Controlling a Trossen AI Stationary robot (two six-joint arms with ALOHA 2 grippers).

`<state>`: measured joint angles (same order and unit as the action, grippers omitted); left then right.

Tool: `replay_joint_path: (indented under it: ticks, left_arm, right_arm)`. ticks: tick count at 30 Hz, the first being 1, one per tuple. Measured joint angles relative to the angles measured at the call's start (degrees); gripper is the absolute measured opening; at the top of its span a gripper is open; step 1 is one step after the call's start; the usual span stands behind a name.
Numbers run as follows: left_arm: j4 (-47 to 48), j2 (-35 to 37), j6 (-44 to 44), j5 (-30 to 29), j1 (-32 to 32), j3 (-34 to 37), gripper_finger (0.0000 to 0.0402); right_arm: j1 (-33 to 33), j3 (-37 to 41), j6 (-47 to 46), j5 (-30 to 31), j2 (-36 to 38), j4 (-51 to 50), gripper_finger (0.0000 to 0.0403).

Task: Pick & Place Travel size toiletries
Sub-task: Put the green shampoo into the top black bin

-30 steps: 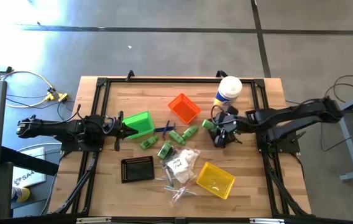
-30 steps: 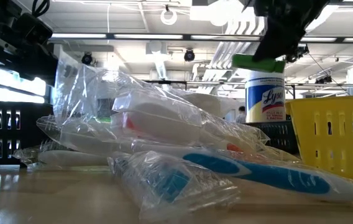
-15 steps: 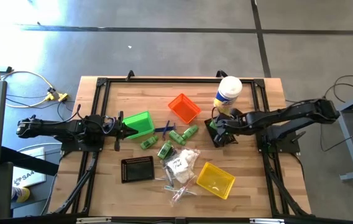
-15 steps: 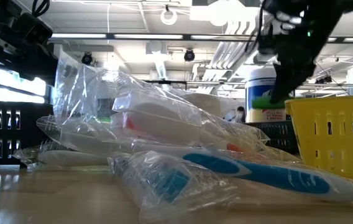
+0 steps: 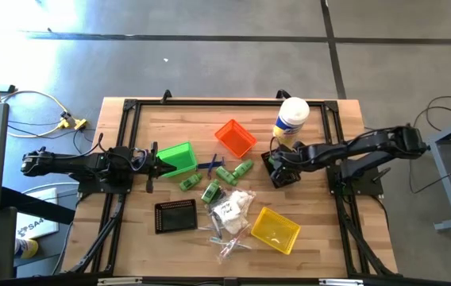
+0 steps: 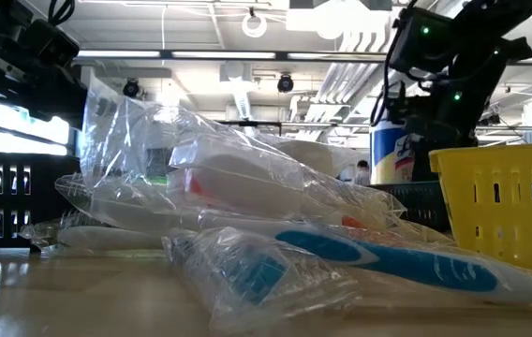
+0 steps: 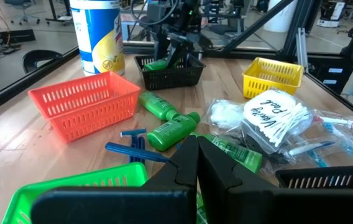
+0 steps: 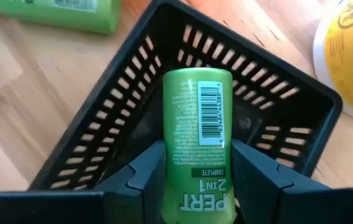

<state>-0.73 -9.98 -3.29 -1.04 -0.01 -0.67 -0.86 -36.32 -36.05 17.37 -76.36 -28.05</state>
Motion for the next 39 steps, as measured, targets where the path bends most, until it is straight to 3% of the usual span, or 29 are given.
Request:
replay_joint_path:
  ticks: [15, 25, 31, 39]
  left_arm:
    - [0.0, 0.0, 0.0, -0.2, 0.0, 0.0, 0.0000]
    - [0.0, 0.0, 0.0, -0.1, 0.0, 0.0, 0.0000]
    - [0.0, 0.0, 0.0, -0.1, 0.0, 0.0, 0.0000]
    - [0.0, 0.0, 0.0, -0.1, 0.0, 0.0, 0.0000]
  right_arm:
    - [-0.8, -0.1, 1.7, -4.2, -5.7, 4.1, 0.0162]
    - [-0.8, -0.1, 4.6, -4.0, -5.2, 4.7, 0.0223]
    - [-0.8, -0.1, 4.8, -5.4, -1.5, 4.7, 0.0228]
    - [-0.8, -0.1, 7.1, -5.6, 8.8, 4.4, 0.0228]
